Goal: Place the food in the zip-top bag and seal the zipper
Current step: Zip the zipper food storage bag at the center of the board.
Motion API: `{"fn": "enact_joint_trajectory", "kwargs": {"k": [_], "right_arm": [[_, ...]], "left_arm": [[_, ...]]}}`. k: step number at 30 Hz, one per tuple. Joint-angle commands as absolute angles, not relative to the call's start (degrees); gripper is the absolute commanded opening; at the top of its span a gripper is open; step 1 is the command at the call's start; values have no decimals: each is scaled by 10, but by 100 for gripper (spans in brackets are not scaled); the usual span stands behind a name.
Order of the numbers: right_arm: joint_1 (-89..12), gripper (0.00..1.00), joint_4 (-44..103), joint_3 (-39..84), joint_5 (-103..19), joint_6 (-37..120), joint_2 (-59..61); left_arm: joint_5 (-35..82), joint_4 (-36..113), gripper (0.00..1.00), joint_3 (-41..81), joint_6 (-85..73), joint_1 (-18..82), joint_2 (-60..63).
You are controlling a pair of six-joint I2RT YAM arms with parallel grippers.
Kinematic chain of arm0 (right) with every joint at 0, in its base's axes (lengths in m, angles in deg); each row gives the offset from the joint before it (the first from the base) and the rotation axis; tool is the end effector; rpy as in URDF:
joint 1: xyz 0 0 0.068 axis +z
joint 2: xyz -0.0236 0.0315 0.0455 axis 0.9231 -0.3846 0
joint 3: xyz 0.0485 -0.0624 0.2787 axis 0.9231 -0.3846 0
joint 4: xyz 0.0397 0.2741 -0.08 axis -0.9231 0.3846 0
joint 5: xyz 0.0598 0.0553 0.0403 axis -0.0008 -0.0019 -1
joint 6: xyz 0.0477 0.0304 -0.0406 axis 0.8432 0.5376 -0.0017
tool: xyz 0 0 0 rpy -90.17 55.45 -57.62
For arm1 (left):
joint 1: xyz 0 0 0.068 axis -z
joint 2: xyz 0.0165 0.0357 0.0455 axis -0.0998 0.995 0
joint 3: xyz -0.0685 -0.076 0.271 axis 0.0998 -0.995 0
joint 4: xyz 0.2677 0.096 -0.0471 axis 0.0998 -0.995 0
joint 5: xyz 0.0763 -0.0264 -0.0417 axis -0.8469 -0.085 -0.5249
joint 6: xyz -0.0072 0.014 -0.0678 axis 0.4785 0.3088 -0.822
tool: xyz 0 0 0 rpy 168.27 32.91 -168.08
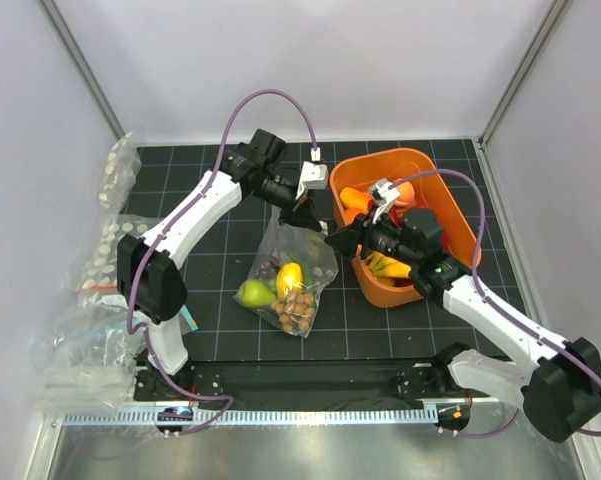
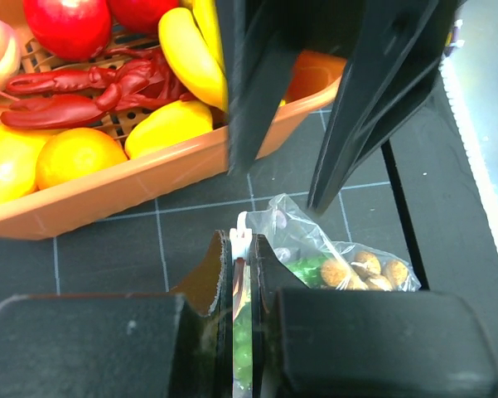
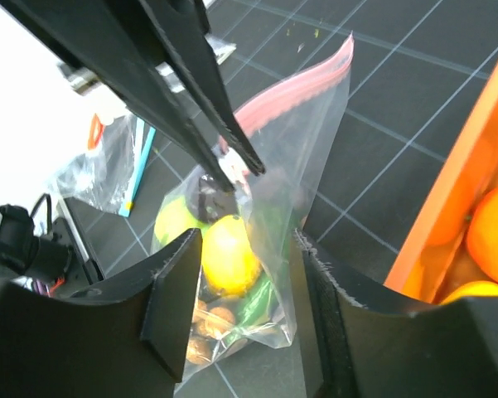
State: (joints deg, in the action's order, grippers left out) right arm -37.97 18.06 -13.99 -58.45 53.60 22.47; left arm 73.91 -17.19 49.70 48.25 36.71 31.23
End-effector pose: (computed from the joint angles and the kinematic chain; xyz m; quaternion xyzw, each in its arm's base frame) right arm 0.2316 0.1566 0.2953 -0.1984 0.7334 0.4018 0.5112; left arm 0.3424 -0.2621 0.3406 0.6131 0.5839 -0.4432 0.2944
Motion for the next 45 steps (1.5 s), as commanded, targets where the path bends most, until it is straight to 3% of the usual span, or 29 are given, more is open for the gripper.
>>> {"fn": "enact_joint_trajectory", "kwargs": {"k": [1, 5, 11, 13, 14, 15, 16, 31, 45], "right_arm": [[-376, 54, 128, -128, -621, 516, 200], [-371, 53, 113, -119, -626, 513, 183], [-369, 42, 92, -107, -625, 520, 155], [-367, 32, 86, -103, -627, 527, 143], [-367, 23, 90, -95, -625, 529, 138], [-367, 6, 95, -91, -625, 530, 134], [-367, 1, 99, -90, -620, 534, 136], [-381, 1, 40, -205, -448, 601, 255], [-406, 1, 102, -234, -329, 647, 316]], "left_arm": [[773, -184, 0, 514, 495, 366, 278], [782, -186, 0, 516, 497, 366, 278], [793, -186, 0, 519, 496, 367, 282], [791, -185, 0, 521, 496, 368, 285], [792, -185, 0, 521, 495, 368, 287], [789, -182, 0, 521, 494, 368, 288], [783, -179, 0, 521, 493, 368, 290], [751, -93, 0, 521, 429, 340, 329], [781, -55, 0, 537, 399, 266, 414]]}}
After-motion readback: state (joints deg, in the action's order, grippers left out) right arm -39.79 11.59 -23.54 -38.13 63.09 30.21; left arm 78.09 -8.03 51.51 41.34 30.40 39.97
